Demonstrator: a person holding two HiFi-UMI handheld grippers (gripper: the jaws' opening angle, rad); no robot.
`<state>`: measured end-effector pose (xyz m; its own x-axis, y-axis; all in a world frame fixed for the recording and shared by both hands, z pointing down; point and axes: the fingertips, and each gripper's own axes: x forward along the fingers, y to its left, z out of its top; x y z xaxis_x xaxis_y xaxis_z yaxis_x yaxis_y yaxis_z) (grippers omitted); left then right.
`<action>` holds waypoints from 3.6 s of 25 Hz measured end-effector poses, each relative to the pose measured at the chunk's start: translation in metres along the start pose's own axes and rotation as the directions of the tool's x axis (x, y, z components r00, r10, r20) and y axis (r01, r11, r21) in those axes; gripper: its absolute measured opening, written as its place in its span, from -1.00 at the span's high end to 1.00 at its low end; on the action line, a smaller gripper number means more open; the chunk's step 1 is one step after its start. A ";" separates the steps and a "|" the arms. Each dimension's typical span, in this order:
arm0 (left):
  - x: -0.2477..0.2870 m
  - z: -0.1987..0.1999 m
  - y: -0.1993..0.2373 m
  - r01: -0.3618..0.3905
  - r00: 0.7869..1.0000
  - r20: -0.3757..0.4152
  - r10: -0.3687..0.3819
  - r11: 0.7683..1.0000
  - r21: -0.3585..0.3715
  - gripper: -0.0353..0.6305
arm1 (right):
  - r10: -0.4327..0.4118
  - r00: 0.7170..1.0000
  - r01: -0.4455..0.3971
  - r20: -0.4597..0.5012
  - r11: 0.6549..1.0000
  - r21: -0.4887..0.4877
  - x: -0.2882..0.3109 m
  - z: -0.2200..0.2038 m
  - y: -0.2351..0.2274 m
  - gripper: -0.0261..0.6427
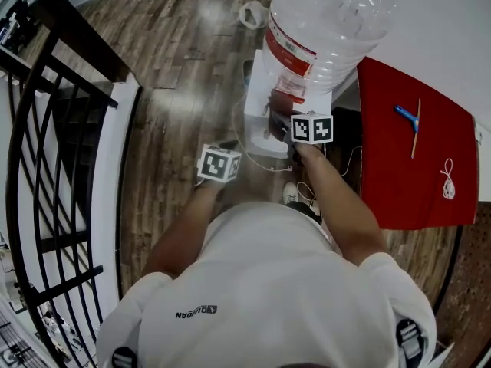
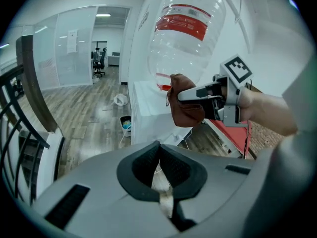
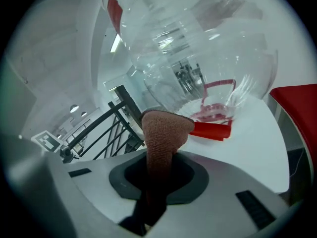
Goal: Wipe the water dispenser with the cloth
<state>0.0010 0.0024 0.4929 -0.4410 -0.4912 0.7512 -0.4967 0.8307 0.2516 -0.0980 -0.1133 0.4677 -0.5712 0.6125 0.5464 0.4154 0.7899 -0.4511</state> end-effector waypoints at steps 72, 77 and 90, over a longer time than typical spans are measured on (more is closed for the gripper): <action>0.019 -0.095 0.000 0.064 0.997 0.041 -0.059 0.990 -0.127 0.93 | -0.030 0.953 0.111 0.302 0.961 -0.255 0.058 -0.062 0.085 0.75; 0.025 -0.126 -0.013 0.055 0.998 0.012 -0.054 0.986 -0.157 0.93 | 0.007 0.952 0.081 0.305 0.959 -0.273 0.062 -0.070 0.091 0.75; 0.042 -0.154 -0.049 0.064 0.997 -0.028 -0.068 0.988 -0.142 0.93 | -0.070 0.944 0.155 0.322 0.956 -0.248 0.029 -0.088 0.038 0.75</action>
<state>0.1217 -0.0186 0.6058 -0.3849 -0.5392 0.7491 -0.4122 0.8266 0.3832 -0.0362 -0.0630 0.5286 -0.7962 0.5131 0.3206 0.4840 0.8581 -0.1715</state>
